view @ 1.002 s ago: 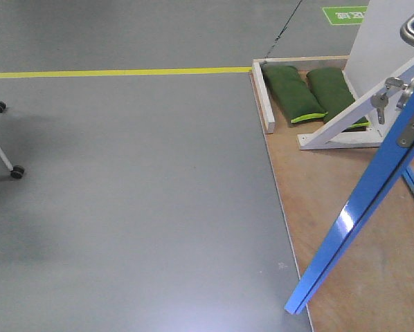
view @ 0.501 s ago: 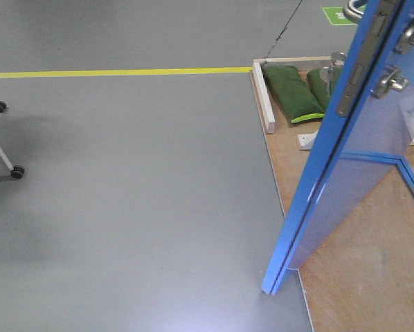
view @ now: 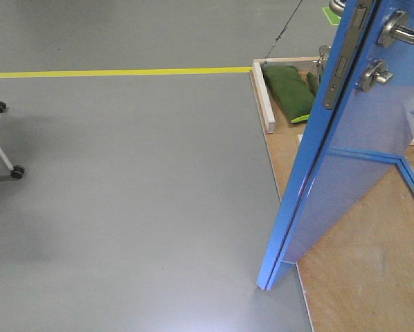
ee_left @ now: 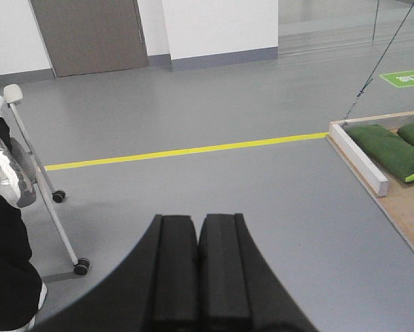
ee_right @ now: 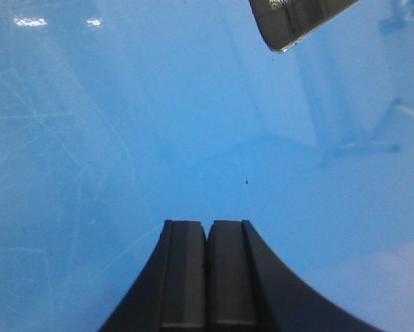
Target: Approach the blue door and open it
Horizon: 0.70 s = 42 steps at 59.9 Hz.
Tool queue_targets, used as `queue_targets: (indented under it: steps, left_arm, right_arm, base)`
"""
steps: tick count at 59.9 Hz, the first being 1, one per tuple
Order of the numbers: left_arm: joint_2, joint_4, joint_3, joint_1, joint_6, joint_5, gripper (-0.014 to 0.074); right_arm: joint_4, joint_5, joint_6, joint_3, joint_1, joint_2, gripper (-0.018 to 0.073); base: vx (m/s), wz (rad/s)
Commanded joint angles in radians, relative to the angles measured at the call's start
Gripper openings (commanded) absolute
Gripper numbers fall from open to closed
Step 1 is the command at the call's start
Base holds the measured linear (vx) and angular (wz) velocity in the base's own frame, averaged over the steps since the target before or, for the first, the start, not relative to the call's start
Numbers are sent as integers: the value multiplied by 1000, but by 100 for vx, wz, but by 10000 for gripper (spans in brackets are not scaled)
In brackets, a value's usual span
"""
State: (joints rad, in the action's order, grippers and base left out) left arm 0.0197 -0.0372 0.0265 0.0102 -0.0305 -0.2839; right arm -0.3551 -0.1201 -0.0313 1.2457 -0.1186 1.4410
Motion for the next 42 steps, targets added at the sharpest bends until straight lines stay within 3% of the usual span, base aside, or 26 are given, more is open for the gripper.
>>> queue_targets:
  steps: [1, 42]
  left_arm:
    - [6, 8, 6, -6, 3, 86, 70]
    - [6, 8, 6, -6, 3, 86, 70]
  right_arm:
    - [16, -77, 14, 33, -5, -33, 2]
    - [16, -77, 14, 33, -5, -33, 2]
  base:
    - [0, 0]
    - [0, 0]
